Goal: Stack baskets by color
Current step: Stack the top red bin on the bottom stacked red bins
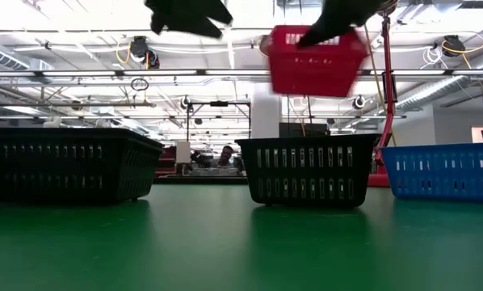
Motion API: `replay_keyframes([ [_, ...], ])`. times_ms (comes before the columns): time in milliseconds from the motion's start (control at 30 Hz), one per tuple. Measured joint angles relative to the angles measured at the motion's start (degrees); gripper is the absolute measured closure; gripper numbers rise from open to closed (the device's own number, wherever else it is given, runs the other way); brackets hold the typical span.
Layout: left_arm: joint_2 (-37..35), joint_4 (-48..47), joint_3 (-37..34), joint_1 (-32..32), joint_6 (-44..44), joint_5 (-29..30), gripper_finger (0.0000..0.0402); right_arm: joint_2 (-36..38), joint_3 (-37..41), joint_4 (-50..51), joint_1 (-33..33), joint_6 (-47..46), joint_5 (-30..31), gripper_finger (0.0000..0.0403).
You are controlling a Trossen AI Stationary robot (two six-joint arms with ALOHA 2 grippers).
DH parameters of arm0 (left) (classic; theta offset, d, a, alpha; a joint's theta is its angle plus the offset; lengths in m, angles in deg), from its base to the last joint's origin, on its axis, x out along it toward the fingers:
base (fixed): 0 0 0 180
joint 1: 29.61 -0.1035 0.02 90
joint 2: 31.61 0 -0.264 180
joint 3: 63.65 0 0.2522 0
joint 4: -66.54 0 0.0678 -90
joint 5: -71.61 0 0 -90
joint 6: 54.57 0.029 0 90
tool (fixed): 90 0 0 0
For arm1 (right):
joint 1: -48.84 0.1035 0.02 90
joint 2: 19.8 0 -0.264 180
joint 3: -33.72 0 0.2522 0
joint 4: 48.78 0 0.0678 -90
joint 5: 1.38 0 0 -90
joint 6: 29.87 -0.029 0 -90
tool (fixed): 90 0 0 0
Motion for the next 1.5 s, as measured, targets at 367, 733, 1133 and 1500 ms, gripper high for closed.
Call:
replay_keyframes([
  [367,-4.6,-7.7,0.0,2.3,-2.6,0.1,0.0179,8.3,0.0,16.1,6.9,-16.7,-16.4,0.0402],
  [733,-3.1,-8.2,0.0,4.2,-12.4,-6.2,0.0179,12.7,0.0,23.9,15.4,-29.3,-25.1,0.0403],
  [1133,0.1,-7.1,-3.6,14.4,-20.5,-0.8,0.0179,12.7,11.3,7.4,25.4,-38.3,-25.2,0.0396],
  [1500,0.2,-1.4,-3.6,16.6,-20.6,2.5,0.0179,12.7,20.2,-5.5,28.6,-41.4,-24.2,0.0395],
])
